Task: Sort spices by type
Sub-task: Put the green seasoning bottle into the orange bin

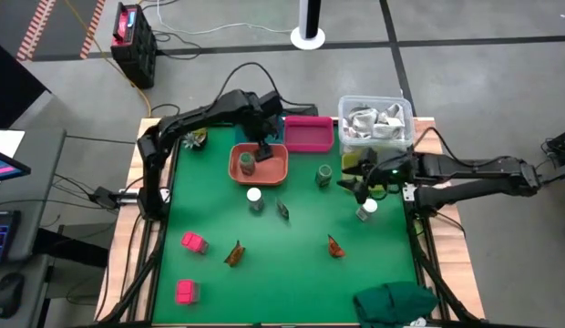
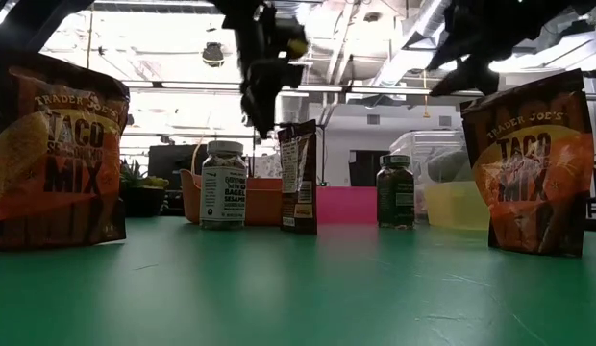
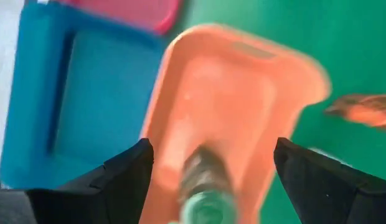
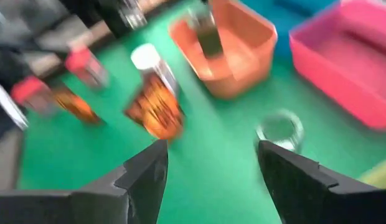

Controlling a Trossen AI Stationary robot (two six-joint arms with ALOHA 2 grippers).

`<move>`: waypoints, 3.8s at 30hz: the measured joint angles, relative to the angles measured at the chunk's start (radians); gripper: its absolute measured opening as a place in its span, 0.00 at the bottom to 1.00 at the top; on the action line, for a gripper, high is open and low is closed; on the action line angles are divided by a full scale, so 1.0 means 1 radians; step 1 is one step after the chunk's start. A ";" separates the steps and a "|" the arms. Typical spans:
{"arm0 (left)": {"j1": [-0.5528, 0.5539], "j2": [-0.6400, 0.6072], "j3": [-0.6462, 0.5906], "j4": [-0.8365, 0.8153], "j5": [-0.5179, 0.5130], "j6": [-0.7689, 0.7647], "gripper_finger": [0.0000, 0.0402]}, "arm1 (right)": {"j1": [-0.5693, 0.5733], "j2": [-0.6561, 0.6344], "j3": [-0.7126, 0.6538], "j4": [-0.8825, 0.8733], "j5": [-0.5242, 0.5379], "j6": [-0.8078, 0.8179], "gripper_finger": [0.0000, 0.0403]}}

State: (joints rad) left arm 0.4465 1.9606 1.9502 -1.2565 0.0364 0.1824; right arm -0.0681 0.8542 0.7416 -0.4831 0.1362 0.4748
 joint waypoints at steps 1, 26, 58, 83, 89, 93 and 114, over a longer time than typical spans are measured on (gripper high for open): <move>-0.025 0.002 0.017 -0.001 0.000 -0.004 0.80 | 0.000 0.013 0.019 -0.043 0.000 -0.002 0.68; -0.232 0.178 0.027 0.631 0.059 -0.260 0.80 | 0.063 -0.116 0.089 -0.492 0.033 0.280 0.68; -0.237 0.348 0.027 0.801 -0.020 -0.257 0.48 | 0.061 -0.107 0.088 -0.425 0.125 0.295 0.68; -0.150 -0.152 -0.307 0.633 -0.088 -0.181 0.47 | 0.061 -0.107 0.089 -0.394 0.182 0.273 0.68; -0.138 -0.341 -0.670 0.785 -0.201 -0.297 0.47 | 0.061 -0.107 0.089 -0.381 0.183 0.272 0.68; -0.116 -0.406 -0.841 0.959 -0.243 -0.374 0.47 | 0.061 -0.107 0.089 -0.324 0.183 0.234 0.68; -0.092 -0.272 -0.888 1.039 -0.245 -0.476 0.69 | 0.060 -0.106 0.089 -0.272 0.182 0.205 0.68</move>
State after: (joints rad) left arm 0.3546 1.6884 1.0626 -0.2178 -0.2090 -0.2935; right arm -0.0078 0.7479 0.8307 -0.7547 0.3187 0.6800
